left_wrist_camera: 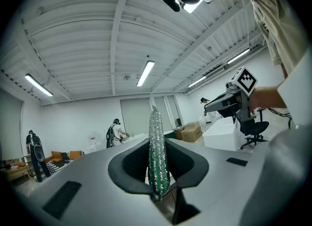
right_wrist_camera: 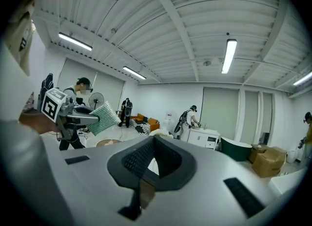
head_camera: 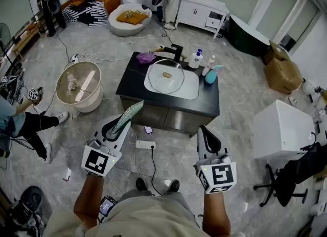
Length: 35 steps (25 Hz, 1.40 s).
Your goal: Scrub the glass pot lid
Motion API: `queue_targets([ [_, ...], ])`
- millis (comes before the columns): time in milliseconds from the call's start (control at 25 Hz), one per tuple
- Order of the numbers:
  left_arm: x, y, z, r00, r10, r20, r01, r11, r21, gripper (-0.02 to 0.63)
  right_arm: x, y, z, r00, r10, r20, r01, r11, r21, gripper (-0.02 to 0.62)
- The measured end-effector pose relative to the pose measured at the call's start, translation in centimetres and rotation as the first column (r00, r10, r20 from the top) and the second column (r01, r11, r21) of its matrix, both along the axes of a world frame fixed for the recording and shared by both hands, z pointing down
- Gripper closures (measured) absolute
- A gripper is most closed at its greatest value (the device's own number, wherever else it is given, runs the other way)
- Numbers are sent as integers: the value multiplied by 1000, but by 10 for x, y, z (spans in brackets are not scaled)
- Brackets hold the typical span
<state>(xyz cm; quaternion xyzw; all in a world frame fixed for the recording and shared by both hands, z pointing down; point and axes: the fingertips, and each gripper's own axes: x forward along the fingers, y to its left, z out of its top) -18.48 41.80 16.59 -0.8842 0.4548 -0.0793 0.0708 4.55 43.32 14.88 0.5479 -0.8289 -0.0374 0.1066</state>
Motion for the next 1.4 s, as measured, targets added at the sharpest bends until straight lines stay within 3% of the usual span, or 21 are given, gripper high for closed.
queue_targets([
  [360, 1, -15, 7, 999, 33, -15, -33, 999, -4, 520, -10, -14, 4, 1000, 16, -5, -16, 1000, -1, 572],
  [640, 13, -38, 22, 999, 37, -12, -37, 999, -26, 520, -6, -44, 7, 998, -16, 56, 15, 1000, 19, 571],
  [1400, 56, -160, 32, 985, -161, 65, 165, 984, -62, 520, 39, -223, 36, 971, -200, 132, 204, 979, -11, 571],
])
